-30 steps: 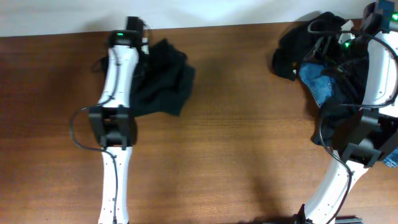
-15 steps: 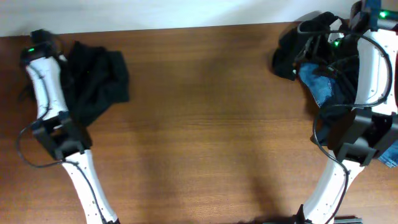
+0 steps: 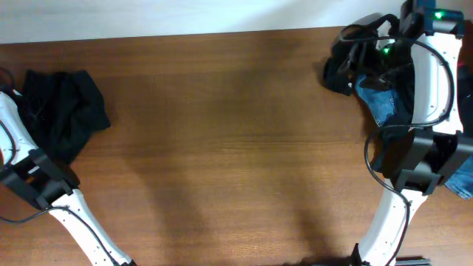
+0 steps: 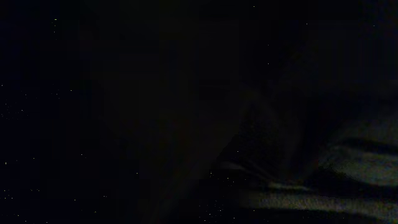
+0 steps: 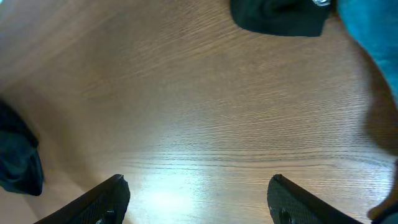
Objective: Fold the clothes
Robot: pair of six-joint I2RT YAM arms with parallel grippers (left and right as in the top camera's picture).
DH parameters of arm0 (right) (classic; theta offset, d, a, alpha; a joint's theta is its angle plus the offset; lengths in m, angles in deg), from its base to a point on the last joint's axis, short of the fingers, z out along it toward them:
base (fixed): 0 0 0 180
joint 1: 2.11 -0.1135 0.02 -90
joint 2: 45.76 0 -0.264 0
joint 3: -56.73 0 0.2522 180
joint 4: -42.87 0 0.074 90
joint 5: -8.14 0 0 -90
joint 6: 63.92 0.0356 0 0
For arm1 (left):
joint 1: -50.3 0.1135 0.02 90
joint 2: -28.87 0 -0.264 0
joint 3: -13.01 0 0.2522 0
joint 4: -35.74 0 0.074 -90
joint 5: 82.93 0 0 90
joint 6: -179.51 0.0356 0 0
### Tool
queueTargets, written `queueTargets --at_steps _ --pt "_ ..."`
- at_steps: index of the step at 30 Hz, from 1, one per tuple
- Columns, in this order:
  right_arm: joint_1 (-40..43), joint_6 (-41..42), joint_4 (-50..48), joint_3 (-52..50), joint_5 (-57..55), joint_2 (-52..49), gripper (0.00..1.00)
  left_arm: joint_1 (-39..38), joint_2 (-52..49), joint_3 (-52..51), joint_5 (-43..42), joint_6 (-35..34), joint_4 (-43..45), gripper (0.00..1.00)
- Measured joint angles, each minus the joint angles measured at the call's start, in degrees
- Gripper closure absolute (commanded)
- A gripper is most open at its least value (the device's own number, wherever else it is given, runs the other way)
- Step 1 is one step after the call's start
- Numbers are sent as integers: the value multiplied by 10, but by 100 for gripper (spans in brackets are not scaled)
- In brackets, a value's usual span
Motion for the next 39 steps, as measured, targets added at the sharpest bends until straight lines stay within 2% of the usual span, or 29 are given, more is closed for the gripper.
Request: queueTargets --at_steps 3,10,15,19,23,29,34,39 --pt "-10 0 0 0 -1 0 23 0 -6 14 -1 -24 0 99" --pt "-26 0 0 0 -10 0 23 0 -47 128 -7 -49 -9 87" --pt "-26 0 0 0 -11 0 22 -3 -30 163 -11 -53 2 77" --pt "-26 0 0 0 -11 0 23 -10 8 163 -11 -43 3 63" --pt "-27 -6 3 0 -11 0 23 -26 59 163 -11 2 -9 58" --pt "-64 -48 16 0 -16 0 24 -61 140 166 -10 122 -75 55" --pt "-165 -67 -11 0 -17 0 24 -85 203 167 0 172 -128 55" --pt "-297 -3 -127 -1 -6 0 24 -82 288 167 10 188 -142 55"
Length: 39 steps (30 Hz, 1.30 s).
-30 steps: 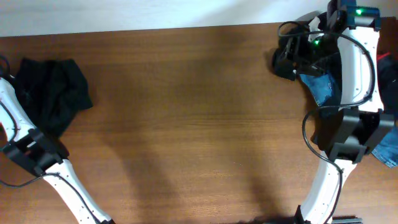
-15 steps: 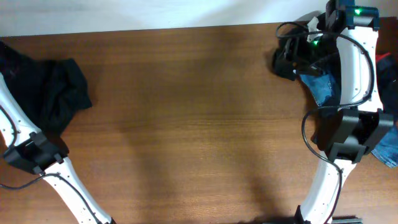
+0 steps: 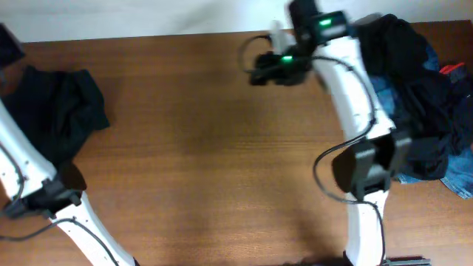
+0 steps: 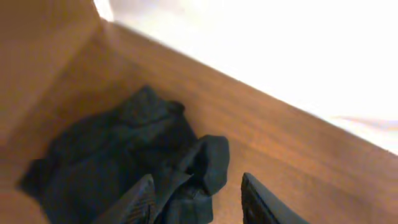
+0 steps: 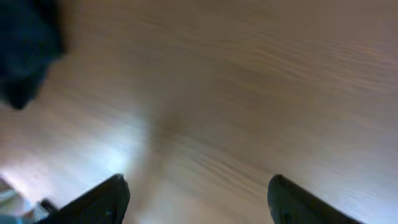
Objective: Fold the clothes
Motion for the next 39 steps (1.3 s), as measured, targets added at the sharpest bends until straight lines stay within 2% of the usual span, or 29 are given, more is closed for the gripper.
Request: queueTargets --at_steps 6,11,15,19,22,27,33,36,39 --pt "-110 82 -131 0 29 -16 23 1 145 2 2 4 -19 55" --pt "-174 123 -217 0 46 -65 20 1 227 13 3 4 -45 55" --pt "-216 137 -268 0 66 -114 18 1 247 12 -4 5 -76 55" --pt "-237 130 -273 -1 71 -144 17 -1 240 -1 -26 5 -90 55" --pt "-233 105 -241 -1 50 -146 17 -19 234 -29 -39 6 -92 55" --pt "-198 68 -90 33 -15 -148 15 -65 233 -110 -43 56 -91 54" --pt "-106 46 86 181 -85 -148 12 -113 233 -261 -22 125 -82 54" --pt "-55 33 159 263 -104 -147 12 -131 227 -356 -1 146 -40 54" --pt "-16 17 209 313 -115 -145 12 -143 216 -462 21 159 44 55"
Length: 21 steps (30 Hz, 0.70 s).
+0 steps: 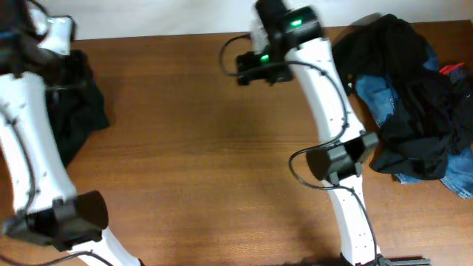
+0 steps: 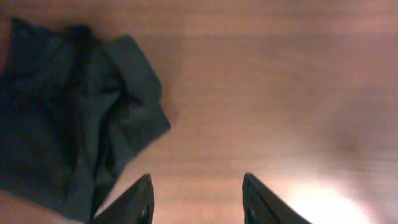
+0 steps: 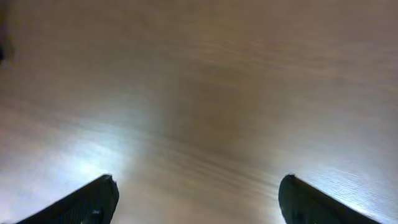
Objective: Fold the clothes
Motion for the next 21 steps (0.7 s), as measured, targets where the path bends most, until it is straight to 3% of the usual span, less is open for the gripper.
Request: queueTargets --at_steps 4,9,14,18,21 --pt "24 -14 3 12 -5 3 12 -2 -17 -130 20 13 118 54" --pt "25 -25 3 12 -10 3 8 -2 -39 -234 31 26 209 37" --pt "25 -29 3 12 -28 3 7 -2 -70 -265 39 27 252 34" --pt "26 -30 3 12 -38 3 7 -2 -101 -267 52 31 259 23" --pt "27 -30 3 12 -40 3 6 -2 -117 -268 86 43 256 21"
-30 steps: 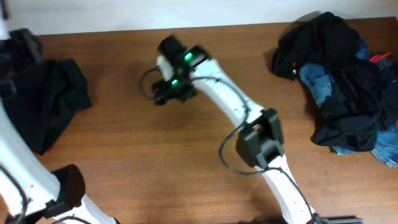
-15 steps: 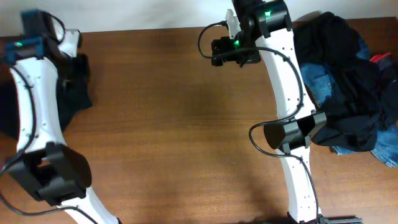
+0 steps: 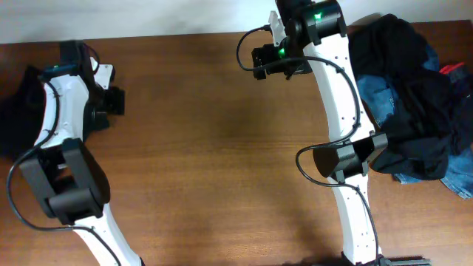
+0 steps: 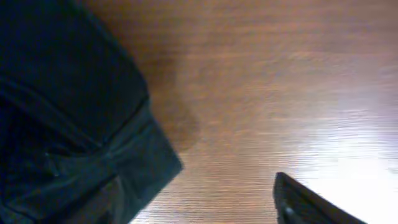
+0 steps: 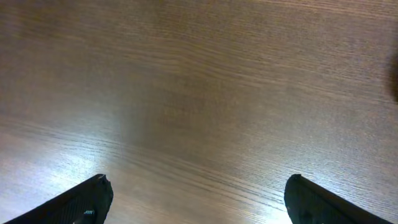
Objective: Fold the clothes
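A crumpled black garment (image 3: 16,122) lies at the table's far left, largely behind my left arm. In the left wrist view its edge (image 4: 68,124) fills the left half. My left gripper (image 3: 112,101) hangs open at the garment's right edge; one finger (image 4: 109,199) is over the cloth, the other (image 4: 305,202) over bare wood, and nothing is held. A pile of dark and blue clothes (image 3: 414,89) sits at the back right. My right gripper (image 3: 260,60) is open over bare wood at the back middle, with its fingertips (image 5: 84,200) wide apart.
The wooden table (image 3: 214,170) stretches between the two heaps. A pale wall runs along the back edge (image 3: 162,33). A small red item (image 3: 452,69) shows in the right pile. My right arm's white links (image 3: 344,111) cross in front of that pile.
My left gripper has moved from the back-left corner above the black garment to its right edge, lower and closer to the cloth. The right gripper shifted slightly right, still open over wood.
At first my left arm sat low at the front left, its wrist view dark, and the right gripper was at the clothes pile. Then the right gripper stood over bare table at the back middle. The left gripper went to the back left, and now to the garment's edge.
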Robot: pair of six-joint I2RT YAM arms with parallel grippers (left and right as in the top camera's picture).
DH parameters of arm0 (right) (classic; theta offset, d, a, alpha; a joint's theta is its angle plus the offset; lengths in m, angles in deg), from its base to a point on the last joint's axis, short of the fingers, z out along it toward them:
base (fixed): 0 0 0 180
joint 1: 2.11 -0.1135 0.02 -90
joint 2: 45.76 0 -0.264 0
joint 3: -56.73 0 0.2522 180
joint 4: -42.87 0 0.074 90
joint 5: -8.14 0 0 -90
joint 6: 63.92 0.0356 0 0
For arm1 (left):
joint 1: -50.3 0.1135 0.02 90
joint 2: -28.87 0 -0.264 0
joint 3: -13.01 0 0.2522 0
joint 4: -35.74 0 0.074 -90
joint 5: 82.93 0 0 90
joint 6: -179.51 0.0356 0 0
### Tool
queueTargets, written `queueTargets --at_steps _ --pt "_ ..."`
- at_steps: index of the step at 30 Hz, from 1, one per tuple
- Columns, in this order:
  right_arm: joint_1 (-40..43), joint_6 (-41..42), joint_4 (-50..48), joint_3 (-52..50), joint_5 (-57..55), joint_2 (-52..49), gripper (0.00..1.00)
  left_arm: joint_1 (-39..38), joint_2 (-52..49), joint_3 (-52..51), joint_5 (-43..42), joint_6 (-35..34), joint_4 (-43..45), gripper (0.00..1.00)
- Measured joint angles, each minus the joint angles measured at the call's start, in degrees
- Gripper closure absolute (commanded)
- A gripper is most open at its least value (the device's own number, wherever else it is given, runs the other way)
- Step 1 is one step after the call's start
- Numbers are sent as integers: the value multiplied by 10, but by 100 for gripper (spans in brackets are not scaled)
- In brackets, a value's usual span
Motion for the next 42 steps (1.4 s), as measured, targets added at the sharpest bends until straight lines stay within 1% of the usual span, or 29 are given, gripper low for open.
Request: queueTargets --at_steps 4,10,13,15,16,17,21,28,31,34,42 --pt "3 0 0 0 -2 0 6 4 -14 0 48 12 -9 21" --pt "16 0 0 0 -3 0 6 19 -15 -1 75 24 -16 20" --pt "19 0 0 0 -4 0 5 23 -15 -4 80 31 -12 14" --pt "20 0 0 0 -4 0 5 23 -15 -5 81 34 1 13" --pt "21 0 0 0 -4 0 5 23 -15 -5 81 35 9 8" --pt "21 0 0 0 -4 0 5 23 -15 -6 78 36 18 7" --pt "21 0 0 0 -4 0 5 23 -24 -6 57 38 45 7" --pt "21 0 0 0 -4 0 5 23 -81 -5 39 39 68 8" --pt "21 0 0 0 -4 0 5 24 -83 -5 38 35 95 7" --pt "21 0 0 0 -4 0 5 23 -87 -6 37 20 141 7" --pt "20 0 0 0 -3 0 4 19 -99 -8 36 -54 262 7"
